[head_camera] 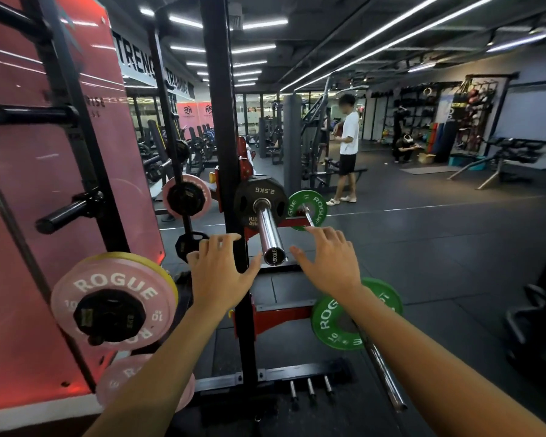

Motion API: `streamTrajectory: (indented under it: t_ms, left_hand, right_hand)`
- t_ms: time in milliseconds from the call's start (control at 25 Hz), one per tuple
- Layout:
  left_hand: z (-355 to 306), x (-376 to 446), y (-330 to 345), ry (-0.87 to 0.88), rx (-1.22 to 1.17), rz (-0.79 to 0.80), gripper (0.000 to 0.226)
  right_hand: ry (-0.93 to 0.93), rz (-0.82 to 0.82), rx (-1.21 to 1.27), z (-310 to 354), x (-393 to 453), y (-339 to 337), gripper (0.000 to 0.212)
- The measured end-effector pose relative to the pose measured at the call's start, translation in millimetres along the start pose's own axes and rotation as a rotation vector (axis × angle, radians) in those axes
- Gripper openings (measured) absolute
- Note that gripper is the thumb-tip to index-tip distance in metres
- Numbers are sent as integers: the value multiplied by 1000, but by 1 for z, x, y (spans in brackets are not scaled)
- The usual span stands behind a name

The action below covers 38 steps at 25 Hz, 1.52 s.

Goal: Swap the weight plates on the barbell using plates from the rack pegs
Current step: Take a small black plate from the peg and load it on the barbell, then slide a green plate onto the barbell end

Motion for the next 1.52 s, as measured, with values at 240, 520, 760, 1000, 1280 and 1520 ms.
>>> streamTrajectory:
  t_ms: [240,520,760,1000,1280,1520]
  left_hand:
    - [-2,-23,-4,40,-54,60,63]
    - [-95,-35,19,207,-231,59,57]
    - [-242,-17,65,373,-331,94,62]
    - [-380,-10,119,442,-435,126,63]
    - [-479,2,186,490,-494,157,56]
    - [-550,49,280,520,-478,170,58]
  right_hand:
    - [9,4,-32,20,-36,-7,61]
    - [155,-43,-141,-47,-66,-63,59]
    - [281,-153,-256,-158,-83,-145,58]
    - [411,-178,-349,-277,-107,-215,59]
    - [516,-215,-375,-382,-105,-243,59]
    - [555,-165,-464,-492,-61,-231,60]
Point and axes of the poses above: each hand's wrist, its own x-axis towards the middle knuckle, its own y-axis out of the palm, z = x × y, the point moved 8 cm from there along x, towards the middle knuckle, and after that the axes turned 4 degrees about y, right-handed, at the moved point
